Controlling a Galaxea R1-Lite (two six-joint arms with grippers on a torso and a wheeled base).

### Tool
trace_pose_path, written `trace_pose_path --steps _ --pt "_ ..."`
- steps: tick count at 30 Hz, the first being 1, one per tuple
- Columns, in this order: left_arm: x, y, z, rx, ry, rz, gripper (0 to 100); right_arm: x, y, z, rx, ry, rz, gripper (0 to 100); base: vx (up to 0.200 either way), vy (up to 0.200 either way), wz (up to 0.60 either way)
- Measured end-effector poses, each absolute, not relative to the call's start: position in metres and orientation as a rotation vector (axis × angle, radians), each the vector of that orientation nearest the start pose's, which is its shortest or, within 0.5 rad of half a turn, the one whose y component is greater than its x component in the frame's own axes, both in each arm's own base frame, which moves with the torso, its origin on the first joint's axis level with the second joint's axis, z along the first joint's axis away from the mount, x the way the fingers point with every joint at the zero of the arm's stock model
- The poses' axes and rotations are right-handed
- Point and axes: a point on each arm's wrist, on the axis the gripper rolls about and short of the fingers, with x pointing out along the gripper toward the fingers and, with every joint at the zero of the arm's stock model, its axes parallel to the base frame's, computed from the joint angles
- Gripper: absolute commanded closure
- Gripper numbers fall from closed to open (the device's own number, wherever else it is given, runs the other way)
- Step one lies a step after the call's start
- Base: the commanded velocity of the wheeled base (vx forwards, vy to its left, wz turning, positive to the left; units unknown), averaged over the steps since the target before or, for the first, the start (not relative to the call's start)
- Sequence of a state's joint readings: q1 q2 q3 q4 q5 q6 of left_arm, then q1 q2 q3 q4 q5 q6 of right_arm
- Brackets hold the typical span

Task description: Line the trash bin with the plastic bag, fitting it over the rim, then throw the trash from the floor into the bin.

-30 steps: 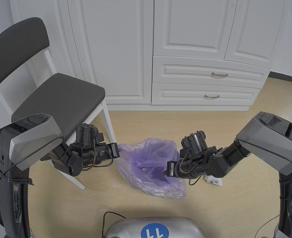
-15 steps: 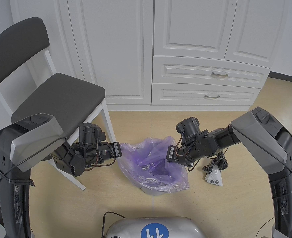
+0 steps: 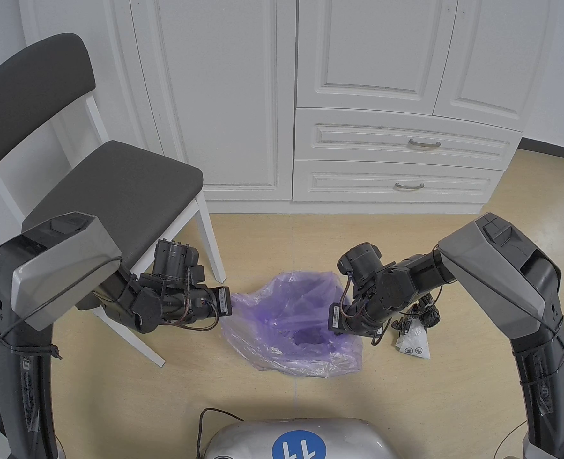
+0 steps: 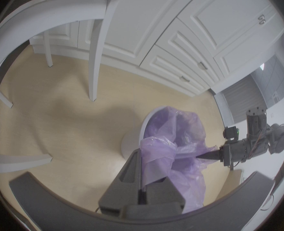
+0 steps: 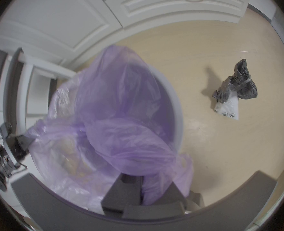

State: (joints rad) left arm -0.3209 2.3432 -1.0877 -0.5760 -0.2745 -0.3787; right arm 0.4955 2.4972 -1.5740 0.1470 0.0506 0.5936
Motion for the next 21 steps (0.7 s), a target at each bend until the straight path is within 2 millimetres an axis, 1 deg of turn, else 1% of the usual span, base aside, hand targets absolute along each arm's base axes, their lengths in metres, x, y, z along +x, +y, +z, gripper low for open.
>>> trace_pose_path --steps 6,8,10,13,18,21 --pt "0.381 -0.122 0.021 -0.268 0.875 -0.487 100 0.371 0.231 -0.004 0.162 1.235 0.228 100 0.000 0.000 0.00" --pt "0.381 -0.120 0.025 -0.266 0.871 -0.490 100 0.366 0.235 -0.003 0.149 1.242 0.240 100 0.000 0.000 0.00" --pt "0.382 -0.119 0.028 -0.266 0.861 -0.491 100 0.367 0.236 -0.002 0.149 1.239 0.243 100 0.000 0.000 0.00" --pt "0.386 -0.120 0.029 -0.269 0.848 -0.488 100 0.372 0.234 0.001 0.168 1.223 0.236 100 0.000 0.000 0.00" --pt "0.393 -0.125 0.025 -0.281 0.844 -0.461 100 0.384 0.224 0.005 0.200 1.200 0.214 100 0.000 0.000 0.00" --pt "0.396 -0.127 0.021 -0.288 0.849 -0.447 100 0.387 0.223 0.006 0.208 1.194 0.211 100 0.000 0.000 0.00"
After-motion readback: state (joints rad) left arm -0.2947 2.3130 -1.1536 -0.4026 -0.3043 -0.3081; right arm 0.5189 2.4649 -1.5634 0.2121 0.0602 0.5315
